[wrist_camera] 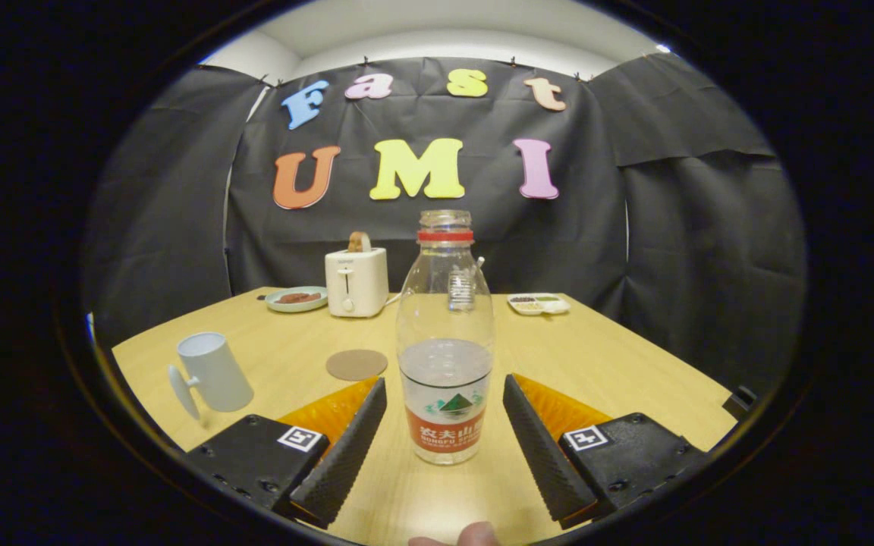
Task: Take the bottle from table, then pour the juice into the cup, finally place the bottle on the coaster
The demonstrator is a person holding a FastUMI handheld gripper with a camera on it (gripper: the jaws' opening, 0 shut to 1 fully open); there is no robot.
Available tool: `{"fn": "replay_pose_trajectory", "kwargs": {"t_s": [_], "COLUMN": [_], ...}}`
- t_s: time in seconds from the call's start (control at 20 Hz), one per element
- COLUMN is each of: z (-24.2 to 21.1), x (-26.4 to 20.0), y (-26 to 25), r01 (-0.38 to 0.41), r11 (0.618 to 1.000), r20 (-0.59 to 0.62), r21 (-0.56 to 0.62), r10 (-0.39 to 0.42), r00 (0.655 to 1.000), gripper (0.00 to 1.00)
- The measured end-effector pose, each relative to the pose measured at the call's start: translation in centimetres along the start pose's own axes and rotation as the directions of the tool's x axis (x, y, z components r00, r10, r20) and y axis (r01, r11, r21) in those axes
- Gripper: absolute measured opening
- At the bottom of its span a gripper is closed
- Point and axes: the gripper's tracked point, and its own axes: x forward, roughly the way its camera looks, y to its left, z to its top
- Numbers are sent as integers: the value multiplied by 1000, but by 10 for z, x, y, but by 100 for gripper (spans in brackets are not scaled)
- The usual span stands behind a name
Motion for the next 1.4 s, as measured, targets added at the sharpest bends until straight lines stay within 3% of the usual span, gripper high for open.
{"fn": "replay_pose_trajectory", "kwargs": {"t_s": [0.55, 0.7, 0.85, 1.15, 1.4], "z": [1, 4, 7, 35, 50], "x": [32, 35, 34, 23, 26], "y": [7, 3, 8, 32, 62], "r01": [14, 38, 37, 35, -1], "r11": [998, 999, 999, 987, 946], "r20": [-6, -1, -13, 32, 25], "r21": [53, 26, 17, -158, -323], "r10": [-14, -38, -37, -30, 9], "r00": [1000, 999, 999, 999, 1000], "gripper": [98, 85, 82, 77, 77]}}
